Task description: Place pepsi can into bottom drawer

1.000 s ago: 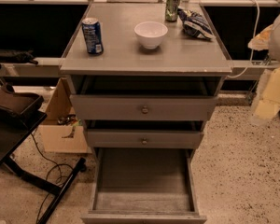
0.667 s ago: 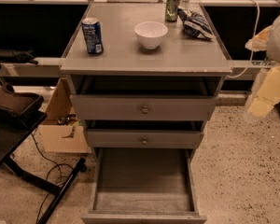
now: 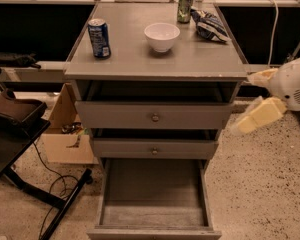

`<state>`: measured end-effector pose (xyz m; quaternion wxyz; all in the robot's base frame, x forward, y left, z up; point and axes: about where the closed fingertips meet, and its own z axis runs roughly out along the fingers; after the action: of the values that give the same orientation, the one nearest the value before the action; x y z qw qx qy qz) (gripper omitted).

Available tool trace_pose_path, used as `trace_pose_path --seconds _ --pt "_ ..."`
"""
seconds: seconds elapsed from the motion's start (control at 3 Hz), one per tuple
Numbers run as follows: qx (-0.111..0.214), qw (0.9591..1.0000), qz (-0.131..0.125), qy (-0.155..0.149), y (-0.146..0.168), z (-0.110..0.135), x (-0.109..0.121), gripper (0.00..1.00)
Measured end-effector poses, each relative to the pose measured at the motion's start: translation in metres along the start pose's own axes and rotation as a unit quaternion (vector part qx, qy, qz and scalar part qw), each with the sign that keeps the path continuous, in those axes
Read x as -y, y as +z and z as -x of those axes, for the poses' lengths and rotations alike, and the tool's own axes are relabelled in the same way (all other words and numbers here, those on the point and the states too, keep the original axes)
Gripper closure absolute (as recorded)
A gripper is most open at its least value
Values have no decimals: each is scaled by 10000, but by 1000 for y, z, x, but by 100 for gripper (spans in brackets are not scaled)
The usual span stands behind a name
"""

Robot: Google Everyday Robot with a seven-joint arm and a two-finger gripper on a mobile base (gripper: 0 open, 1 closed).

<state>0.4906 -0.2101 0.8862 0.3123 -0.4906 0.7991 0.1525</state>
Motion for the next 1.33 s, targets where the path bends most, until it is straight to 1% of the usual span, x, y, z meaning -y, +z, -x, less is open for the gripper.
trace_pose_path --seconds 0.33,0.67,1.0,1.33 --pt "1623 9866 -99 -112 29 42 27 0" --pt "3121 9488 -470 -102 27 112 50 0" --pt "3068 9506 -458 -111 28 114 48 0" --pt "3184 9467 -449 -161 32 121 49 0"
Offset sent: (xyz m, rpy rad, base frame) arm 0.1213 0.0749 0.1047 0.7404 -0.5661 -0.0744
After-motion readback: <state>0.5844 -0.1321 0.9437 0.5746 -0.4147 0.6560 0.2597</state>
